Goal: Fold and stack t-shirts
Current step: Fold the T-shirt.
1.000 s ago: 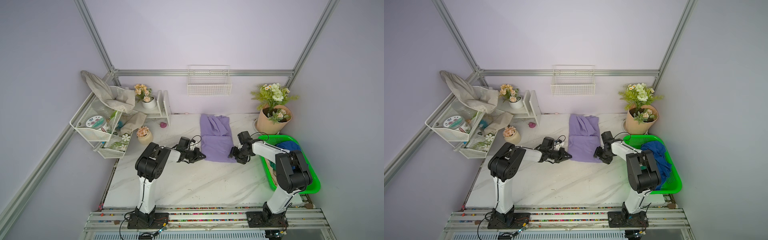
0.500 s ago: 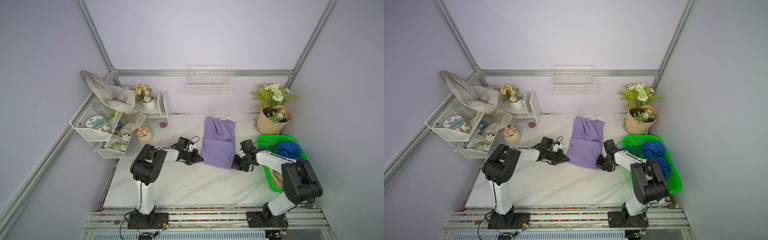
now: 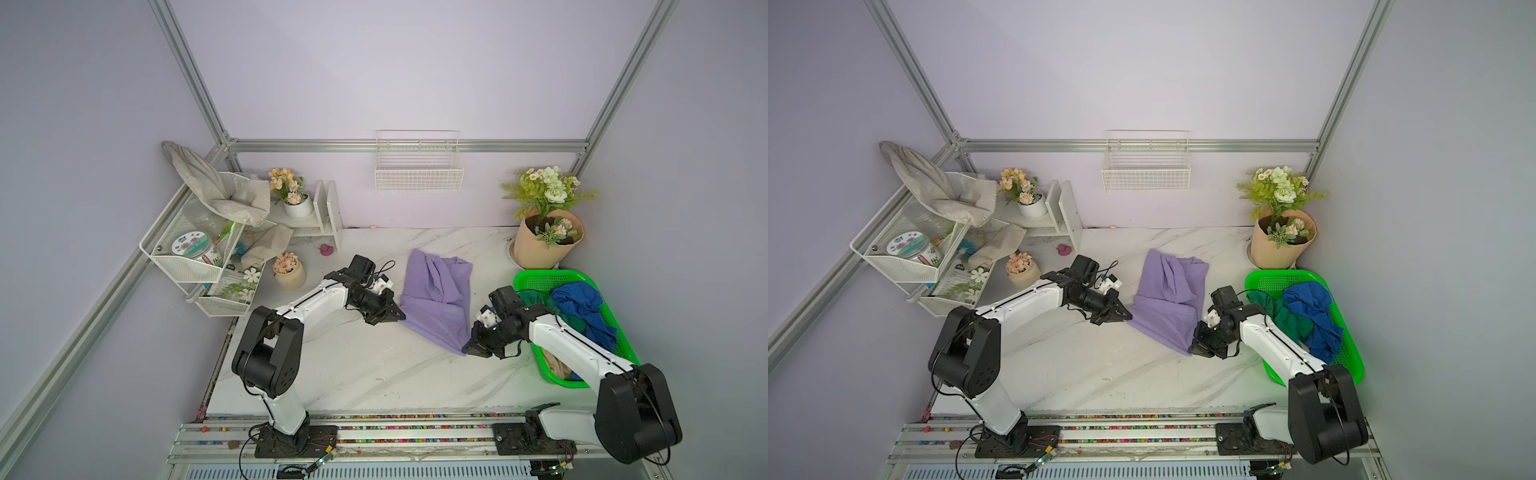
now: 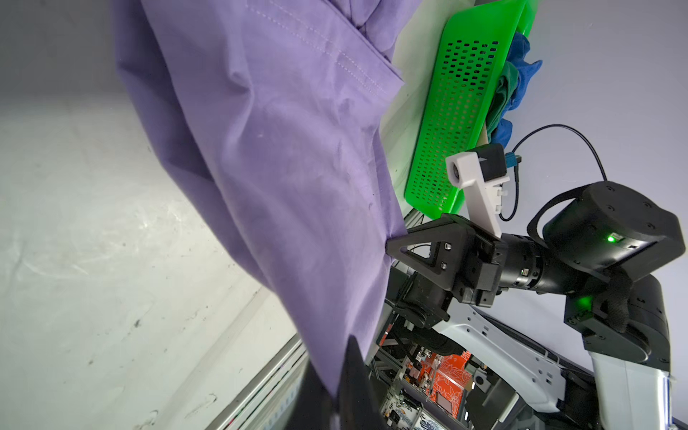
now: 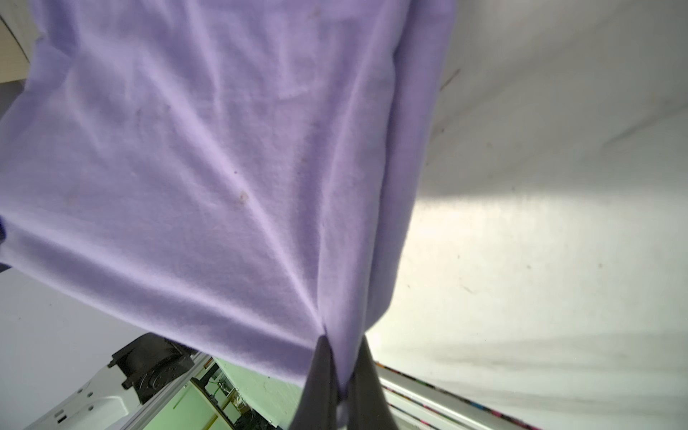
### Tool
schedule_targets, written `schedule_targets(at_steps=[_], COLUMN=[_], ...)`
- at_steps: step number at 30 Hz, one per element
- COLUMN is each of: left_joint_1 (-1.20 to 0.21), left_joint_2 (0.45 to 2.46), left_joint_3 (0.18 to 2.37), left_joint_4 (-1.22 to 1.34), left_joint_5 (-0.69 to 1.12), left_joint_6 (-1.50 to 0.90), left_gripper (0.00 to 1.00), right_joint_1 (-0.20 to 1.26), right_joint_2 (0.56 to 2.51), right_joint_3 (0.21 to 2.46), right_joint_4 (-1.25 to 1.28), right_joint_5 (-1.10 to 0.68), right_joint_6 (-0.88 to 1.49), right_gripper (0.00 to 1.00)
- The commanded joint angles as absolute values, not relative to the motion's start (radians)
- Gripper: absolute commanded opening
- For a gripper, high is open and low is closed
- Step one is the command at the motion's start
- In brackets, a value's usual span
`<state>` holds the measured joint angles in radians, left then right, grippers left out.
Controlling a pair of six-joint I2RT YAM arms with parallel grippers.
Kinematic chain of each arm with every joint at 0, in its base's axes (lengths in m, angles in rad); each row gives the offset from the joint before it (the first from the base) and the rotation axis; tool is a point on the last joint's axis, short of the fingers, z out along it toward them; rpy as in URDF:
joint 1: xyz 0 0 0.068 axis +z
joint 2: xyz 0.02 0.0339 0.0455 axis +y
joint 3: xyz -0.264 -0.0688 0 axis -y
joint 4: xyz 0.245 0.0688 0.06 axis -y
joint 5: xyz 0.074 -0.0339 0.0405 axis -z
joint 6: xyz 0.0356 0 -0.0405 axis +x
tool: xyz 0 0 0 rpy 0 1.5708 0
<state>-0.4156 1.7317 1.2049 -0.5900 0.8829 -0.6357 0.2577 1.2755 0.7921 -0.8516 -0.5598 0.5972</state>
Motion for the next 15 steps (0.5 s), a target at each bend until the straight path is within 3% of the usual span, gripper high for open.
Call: schedule_targets(at_steps=[1,7,15], left_joint_1=[-0.411,-0.408,-0.375], left_joint_2=[1.694,1.640,1.823], left_joint_3=[1.251,1.312,1.698], left_joint_4=[-0.672,-0.656,-0.653], left_joint_5=[0.906,0.868,0.858], left_joint_6=[-0.644,-0.714,-0.715], left_gripper=[0.05,0.05,0.07], right_joint_1=[0.269,0.272,0.266], right_joint_2=[1.193,1.138,1.311], right_joint_3=[0.779,0.860,1.032], right_joint_4=[-1.039,-1.059,-0.990], right_joint_5=[-0.580,-0.575,-0.410], right_joint_6=[0.598,0.644,0.616], right_gripper=[0.03,0.03,0.03])
